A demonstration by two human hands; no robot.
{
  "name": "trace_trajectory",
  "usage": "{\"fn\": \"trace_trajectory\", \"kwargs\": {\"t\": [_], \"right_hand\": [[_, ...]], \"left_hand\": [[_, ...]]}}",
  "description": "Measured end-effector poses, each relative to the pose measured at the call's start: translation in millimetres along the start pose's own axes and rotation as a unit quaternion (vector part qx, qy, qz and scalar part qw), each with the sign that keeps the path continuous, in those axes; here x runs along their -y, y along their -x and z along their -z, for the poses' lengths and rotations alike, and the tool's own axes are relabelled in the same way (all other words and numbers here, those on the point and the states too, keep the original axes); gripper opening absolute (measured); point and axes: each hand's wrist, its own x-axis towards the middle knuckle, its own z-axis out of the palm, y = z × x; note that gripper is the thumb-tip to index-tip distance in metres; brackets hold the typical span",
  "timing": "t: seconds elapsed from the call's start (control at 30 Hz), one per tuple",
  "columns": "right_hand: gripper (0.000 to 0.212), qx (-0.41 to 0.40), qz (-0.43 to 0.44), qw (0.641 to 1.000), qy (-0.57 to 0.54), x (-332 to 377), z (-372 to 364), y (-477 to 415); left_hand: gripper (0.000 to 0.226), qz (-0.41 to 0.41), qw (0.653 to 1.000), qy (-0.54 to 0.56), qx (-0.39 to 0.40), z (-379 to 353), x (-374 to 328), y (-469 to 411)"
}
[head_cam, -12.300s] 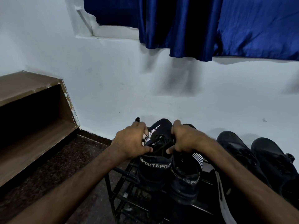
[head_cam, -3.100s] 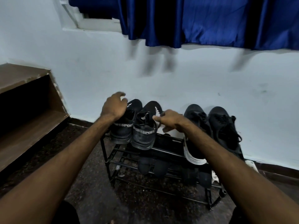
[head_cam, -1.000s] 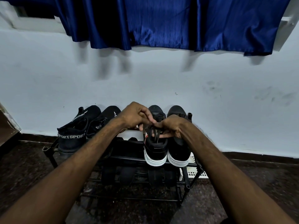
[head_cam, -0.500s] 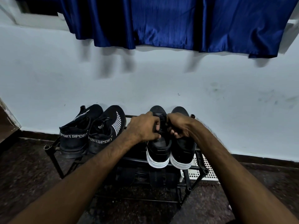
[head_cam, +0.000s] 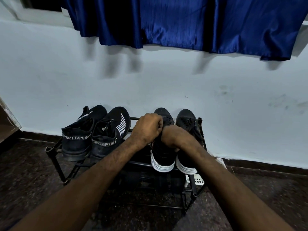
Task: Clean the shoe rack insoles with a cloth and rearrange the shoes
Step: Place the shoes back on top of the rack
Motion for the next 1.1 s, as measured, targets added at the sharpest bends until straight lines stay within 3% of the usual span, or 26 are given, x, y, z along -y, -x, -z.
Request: {"fn": "trace_trajectory", "kwargs": {"t": [0.1, 0.17, 0.23, 0.3, 0.43, 0.5, 0.57, 0.63, 0.73, 0.83, 0.97, 1.1], "right_hand": [[0.019, 0.024, -0.003, 0.999, 0.042, 2, -1, 4], [0.029, 0.066, -0.025, 0.997, 0.006, -2, 2, 3], [0.023, 0.063, -0.026, 0.997, -0.029, -6, 12, 3], [0.011, 0.020, -0.009, 0.999, -0.048, -15, 28, 5], [0.009, -0.140, -0.008, 0.979, -0.149, -67, 58, 4], [0.017, -0.195, -0.044, 0.971, -0.130, -102, 60, -2], [0.028, -0.192, -0.077, 0.972, -0.108, -126, 49, -12], [0.044, -0.176, -0.095, 0.970, -0.135, -132, 32, -21], [0.051, -0.181, -0.070, 0.971, -0.138, -130, 12, -38], [0.034, -0.227, -0.034, 0.971, -0.071, -123, 4, -46], [0.007, -0.246, 0.015, 0.959, -0.141, -129, 6, -44], [0.010, -0.193, 0.106, 0.957, -0.188, -142, 13, -26]], "left_hand": [[0.011, -0.010, 1.000, 0.012, 0.016, 1, 5, -3], [0.013, -0.026, 0.999, 0.010, 0.023, -1, 9, -4], [0.021, -0.046, 0.999, 0.006, 0.026, -3, 10, -3], [0.030, -0.064, 0.997, 0.004, 0.045, 0, 9, -3], [0.035, -0.039, 0.990, 0.020, 0.132, 21, 6, -13], [0.039, -0.032, 0.994, 0.059, 0.091, 27, -1, -24], [0.051, -0.047, 0.995, 0.069, 0.063, 23, -14, -34], [0.059, -0.055, 0.993, 0.065, 0.087, 12, -25, -38], [0.054, -0.036, 0.993, 0.063, 0.096, -6, -30, -40], [0.047, -0.014, 0.995, 0.075, 0.070, -8, -27, -41], [0.042, -0.007, 0.994, 0.095, 0.046, -4, -21, -44], [0.047, -0.025, 0.995, 0.088, 0.043, -5, -24, -42]]}}
